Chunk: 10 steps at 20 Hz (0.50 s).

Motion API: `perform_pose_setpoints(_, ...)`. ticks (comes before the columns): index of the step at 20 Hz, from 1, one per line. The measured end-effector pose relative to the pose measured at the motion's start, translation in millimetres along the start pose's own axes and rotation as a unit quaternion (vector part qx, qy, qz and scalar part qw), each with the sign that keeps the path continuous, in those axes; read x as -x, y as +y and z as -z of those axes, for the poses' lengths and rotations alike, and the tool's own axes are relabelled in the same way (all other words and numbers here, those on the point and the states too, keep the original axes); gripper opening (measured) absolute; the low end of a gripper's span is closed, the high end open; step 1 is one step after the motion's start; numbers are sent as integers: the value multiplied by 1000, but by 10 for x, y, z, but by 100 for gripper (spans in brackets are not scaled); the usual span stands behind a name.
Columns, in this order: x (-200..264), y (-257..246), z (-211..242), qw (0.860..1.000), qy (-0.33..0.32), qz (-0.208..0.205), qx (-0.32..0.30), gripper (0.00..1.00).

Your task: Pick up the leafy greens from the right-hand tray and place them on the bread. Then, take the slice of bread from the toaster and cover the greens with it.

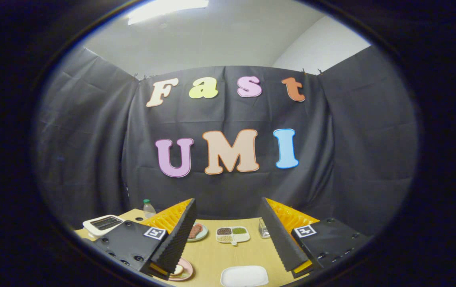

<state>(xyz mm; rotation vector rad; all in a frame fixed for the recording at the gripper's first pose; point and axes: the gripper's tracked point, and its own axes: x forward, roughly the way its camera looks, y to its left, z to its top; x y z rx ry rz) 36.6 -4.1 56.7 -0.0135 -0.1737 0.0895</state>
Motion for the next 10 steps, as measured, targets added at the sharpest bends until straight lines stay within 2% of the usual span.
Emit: perform_pose_setpoints(10,-49,-514,26,1000,1,-7,-22,100)
